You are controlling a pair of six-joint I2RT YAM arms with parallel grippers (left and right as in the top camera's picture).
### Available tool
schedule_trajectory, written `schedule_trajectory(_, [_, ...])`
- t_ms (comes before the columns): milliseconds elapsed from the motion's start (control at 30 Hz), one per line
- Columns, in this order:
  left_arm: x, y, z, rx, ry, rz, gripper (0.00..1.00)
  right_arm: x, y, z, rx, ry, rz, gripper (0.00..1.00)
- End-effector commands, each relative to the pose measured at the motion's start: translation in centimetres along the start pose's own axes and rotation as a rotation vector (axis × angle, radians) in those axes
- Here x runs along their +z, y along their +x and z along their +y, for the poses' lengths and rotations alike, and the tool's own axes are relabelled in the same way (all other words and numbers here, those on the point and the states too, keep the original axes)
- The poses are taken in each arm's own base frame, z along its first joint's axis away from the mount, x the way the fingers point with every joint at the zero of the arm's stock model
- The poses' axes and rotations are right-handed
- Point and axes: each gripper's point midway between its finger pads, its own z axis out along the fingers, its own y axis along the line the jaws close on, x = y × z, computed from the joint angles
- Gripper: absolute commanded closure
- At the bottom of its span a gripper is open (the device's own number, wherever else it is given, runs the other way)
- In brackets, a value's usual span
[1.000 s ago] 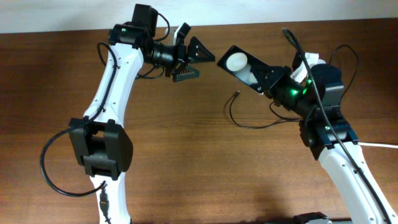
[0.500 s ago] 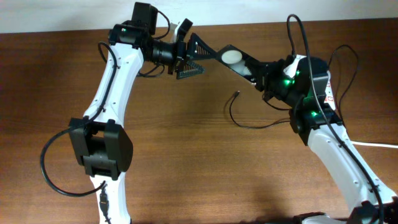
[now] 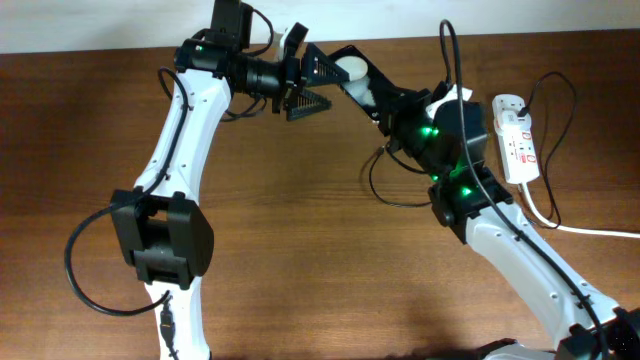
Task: Plug charger to phone and switch on socket
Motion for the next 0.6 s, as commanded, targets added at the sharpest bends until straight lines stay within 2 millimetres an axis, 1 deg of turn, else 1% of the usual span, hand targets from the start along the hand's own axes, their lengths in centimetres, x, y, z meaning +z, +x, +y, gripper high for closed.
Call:
schedule_trajectory(0, [0.1, -0.5, -0.3, -0.063, 0.023, -0.002, 0.10, 0.9, 0.1, -0.1, 0.050, -0.011, -0.061, 0.96])
schedule_trajectory(100, [0.1, -1.1, -0.7, -0.098, 0.034, -0.018, 0.16, 1.6, 0.8, -0.3, 0.046, -0.027, -0.047, 0.96])
schedule_trajectory(133, [0.1, -1.5, -1.0, -0.111, 0.041, -0.026, 0.22, 1.8, 0.8, -0.3, 0.046, -0.034, -0.052, 0.96])
schedule_trajectory(200, [0.2, -1.9, -1.4, -0.132, 0.052, -0.036, 0.28, 2.3, 0.8, 0.3, 0.047, -0.075, -0.056, 0.96])
schedule_trajectory(233, [0.3, -2.0, -1.3, -0.153, 0.043, -0.042, 0.30, 2.6, 0.8, 0.5, 0.075, -0.097, -0.053, 0.96])
schedule_trajectory(267, [0.6, -2.1, -1.2, -0.162, 0.033, -0.048, 0.34, 2.8, 0.8, 0.3, 0.102, -0.098, -0.052, 0.96])
schedule_trajectory(333, [0.9, -2.2, -1.0, -0.172, 0.018, -0.056, 0.36, 3.0, 0.8, 0.1, 0.115, -0.094, -0.050, 0.96])
schedule_trajectory(433, [1.6, -2.8, -1.1, -0.189, 0.000, -0.087, 0.44, 3.1, 1.5, -0.2, 0.128, -0.089, -0.035, 0.96])
schedule_trajectory(567, [2.1, -3.4, -1.5, -0.178, -0.003, -0.112, 0.48, 3.1, 1.7, -0.2, 0.144, -0.087, -0.031, 0.96])
